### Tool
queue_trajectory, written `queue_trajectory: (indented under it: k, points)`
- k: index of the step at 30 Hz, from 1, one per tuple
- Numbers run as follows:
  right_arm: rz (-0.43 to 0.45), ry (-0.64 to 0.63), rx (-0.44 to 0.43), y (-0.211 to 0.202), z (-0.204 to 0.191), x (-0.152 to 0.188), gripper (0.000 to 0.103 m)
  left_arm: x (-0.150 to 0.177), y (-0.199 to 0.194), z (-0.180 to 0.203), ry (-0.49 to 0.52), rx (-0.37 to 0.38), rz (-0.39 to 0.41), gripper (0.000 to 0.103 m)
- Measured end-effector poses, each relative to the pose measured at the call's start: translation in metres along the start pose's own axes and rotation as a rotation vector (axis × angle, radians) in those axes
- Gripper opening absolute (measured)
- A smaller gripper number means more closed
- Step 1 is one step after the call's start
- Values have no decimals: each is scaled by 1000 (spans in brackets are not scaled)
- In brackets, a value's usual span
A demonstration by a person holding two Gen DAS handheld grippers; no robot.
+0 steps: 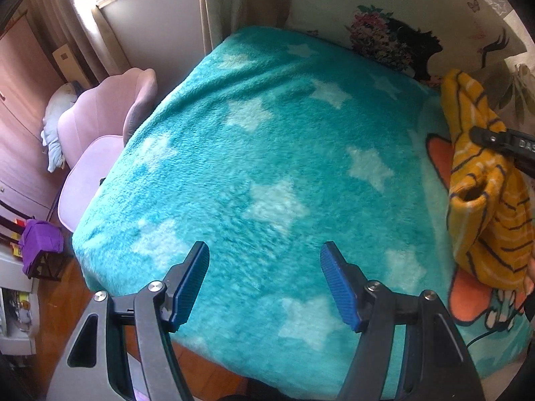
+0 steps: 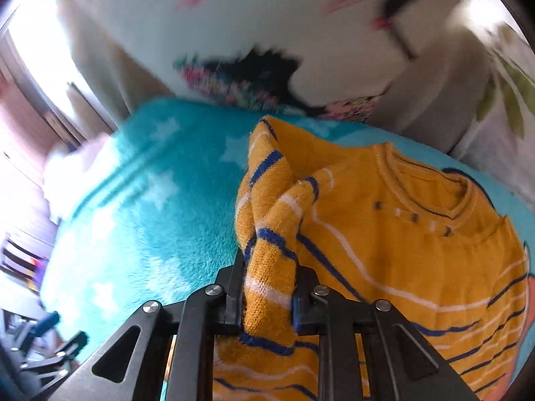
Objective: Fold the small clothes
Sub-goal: 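Grasp the sweater side edge with the right tool and fold it across, then lower the folded edge onto the sweater and open the right tool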
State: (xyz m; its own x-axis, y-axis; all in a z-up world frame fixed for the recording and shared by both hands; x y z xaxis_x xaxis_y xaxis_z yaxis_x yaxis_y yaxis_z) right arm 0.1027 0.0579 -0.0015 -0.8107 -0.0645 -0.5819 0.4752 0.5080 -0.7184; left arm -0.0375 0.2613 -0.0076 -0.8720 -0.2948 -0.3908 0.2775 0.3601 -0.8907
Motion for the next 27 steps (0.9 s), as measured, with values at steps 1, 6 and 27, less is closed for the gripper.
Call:
queue_trajectory:
  k: [1, 6, 27]
  points:
    - [21, 10, -20, -13, 8, -2, 20, 1, -6, 5, -6, 10, 1, 68]
    - [122, 100, -75, -83, 71, 5, 19, 11, -33, 44, 0, 30, 15, 68]
    - [277, 366, -71, -217, 250, 108, 35, 41, -90, 205, 173, 116, 44, 68]
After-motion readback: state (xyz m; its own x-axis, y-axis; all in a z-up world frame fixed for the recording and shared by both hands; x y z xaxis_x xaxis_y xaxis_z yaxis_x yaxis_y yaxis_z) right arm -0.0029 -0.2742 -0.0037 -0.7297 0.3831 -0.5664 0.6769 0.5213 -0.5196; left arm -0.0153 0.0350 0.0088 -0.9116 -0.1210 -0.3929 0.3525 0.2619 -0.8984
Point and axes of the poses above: each gripper's, at about its wrist camera, not at the fingertips, and y roughly the way its jaws point, z to its right, x to its underside, the point moved 8 cm from there along y, roughly the way its jaws point, and after that the axes turned 15 degrees about -x, right-handed, at the moved point
